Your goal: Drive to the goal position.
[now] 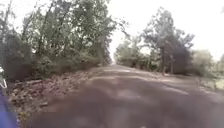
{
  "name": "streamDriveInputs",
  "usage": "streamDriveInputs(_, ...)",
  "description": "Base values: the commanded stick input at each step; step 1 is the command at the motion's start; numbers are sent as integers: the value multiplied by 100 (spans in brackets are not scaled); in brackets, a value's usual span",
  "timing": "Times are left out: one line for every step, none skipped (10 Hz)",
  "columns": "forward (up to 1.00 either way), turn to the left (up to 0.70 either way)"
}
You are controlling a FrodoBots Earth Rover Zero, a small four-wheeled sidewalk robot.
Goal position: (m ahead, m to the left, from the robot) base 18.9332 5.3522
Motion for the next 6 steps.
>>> streamDriveInputs(70,-3)
streamDriveInputs(70,-3)
streamDriveInputs(70,-3)
streamDriveInputs(70,-3)
streamDriveInputs(70,-3)
streamDriveInputs(70,-3)
